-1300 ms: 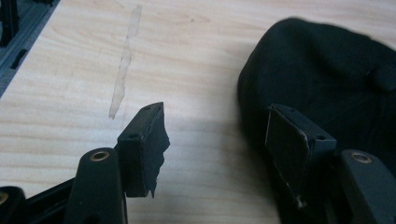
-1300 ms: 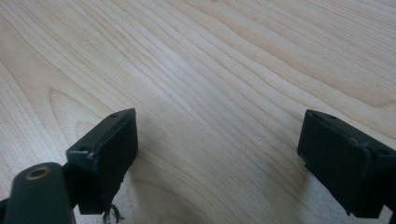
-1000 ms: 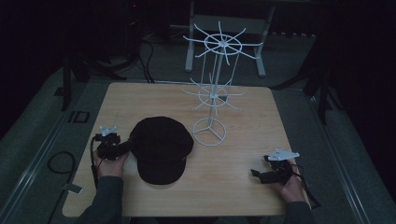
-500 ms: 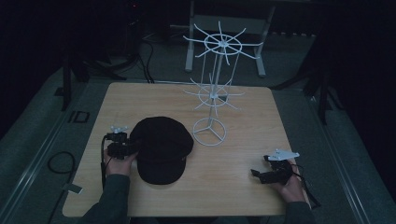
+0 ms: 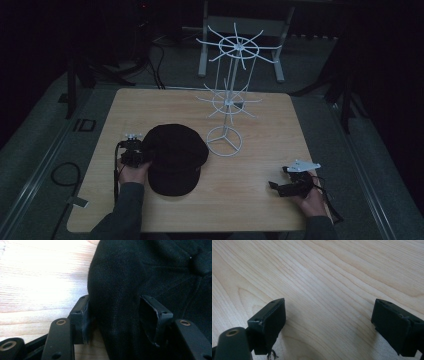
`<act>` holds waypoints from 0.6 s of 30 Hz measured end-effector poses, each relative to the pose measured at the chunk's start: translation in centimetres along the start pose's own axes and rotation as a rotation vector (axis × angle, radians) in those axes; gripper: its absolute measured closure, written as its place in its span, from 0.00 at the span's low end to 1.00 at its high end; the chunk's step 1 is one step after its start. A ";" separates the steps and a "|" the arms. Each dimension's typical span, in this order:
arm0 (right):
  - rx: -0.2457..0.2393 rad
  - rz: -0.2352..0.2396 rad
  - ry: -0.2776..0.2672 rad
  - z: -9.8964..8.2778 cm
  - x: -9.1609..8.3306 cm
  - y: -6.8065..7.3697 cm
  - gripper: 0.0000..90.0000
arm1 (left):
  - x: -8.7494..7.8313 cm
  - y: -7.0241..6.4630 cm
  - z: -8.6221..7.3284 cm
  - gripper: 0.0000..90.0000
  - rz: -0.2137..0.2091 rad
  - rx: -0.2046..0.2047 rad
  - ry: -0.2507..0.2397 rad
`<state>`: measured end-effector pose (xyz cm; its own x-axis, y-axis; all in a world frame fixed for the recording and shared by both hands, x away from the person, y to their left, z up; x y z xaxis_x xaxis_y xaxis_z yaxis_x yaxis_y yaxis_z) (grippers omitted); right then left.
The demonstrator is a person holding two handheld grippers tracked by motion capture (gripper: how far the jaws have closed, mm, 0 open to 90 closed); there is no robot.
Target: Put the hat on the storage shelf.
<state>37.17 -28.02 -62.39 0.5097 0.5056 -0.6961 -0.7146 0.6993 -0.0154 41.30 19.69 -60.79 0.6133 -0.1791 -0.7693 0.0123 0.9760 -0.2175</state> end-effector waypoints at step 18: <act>0.000 0.000 0.000 0.0 0.0 0.0 0.14 | -0.2 -0.9 0.3 0.85 -0.049 0.013 0.021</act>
<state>37.17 -28.02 -62.39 0.5097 0.5057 -0.6961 -0.7146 0.6993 -0.0152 41.40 18.91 -60.28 0.5947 -0.2295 -0.7705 0.0523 0.9674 -0.2479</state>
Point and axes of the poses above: each handheld gripper's, and its own axes: x roughly forward along the jaws, z roughly out of its top, y roughly to its left, the point moved 9 cm from there along x, roughly forward along the jaws, and after that the axes turned 1 degree about -x, right-handed, at the moved point
